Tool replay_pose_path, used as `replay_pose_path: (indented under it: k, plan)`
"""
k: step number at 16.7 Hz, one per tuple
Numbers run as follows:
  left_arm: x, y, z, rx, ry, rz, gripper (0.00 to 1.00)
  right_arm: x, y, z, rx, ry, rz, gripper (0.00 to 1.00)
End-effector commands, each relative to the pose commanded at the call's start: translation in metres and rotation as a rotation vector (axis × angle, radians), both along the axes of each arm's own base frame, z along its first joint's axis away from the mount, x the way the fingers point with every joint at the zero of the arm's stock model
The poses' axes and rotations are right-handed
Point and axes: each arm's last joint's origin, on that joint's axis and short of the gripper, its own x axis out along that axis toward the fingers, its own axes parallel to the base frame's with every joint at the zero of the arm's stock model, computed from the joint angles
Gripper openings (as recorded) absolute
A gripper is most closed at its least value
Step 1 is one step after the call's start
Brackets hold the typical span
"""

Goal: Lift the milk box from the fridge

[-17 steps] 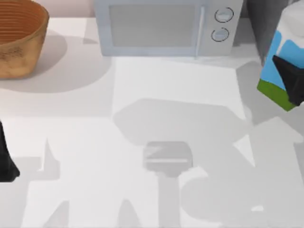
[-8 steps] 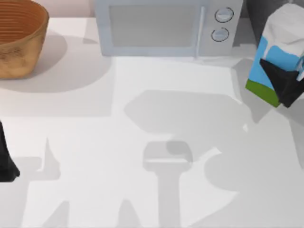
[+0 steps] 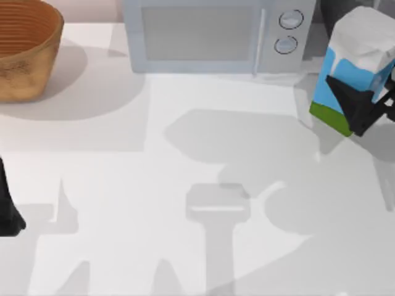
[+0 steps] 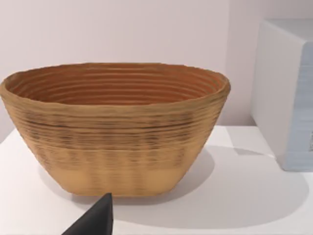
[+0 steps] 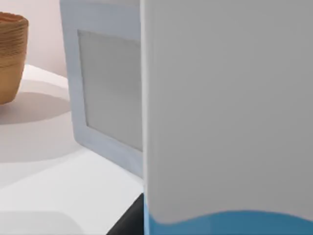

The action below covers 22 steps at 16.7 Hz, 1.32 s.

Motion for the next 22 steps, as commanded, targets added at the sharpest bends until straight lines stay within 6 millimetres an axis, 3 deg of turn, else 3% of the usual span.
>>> replay_pose_path:
  k: [5,9,22]
  plan:
    - [0.000,0.000,0.000,0.000,0.000,0.000,1.00,0.022,0.022,-0.021,0.001,-0.004,-0.001,0.00]
    - [0.000,0.000,0.000,0.000,0.000,0.000,1.00,0.023,0.024,-0.022,0.001,-0.006,-0.001,0.00]
    - [0.000,0.000,0.000,0.000,0.000,0.000,1.00,0.023,0.024,-0.022,0.001,-0.006,-0.001,0.98]
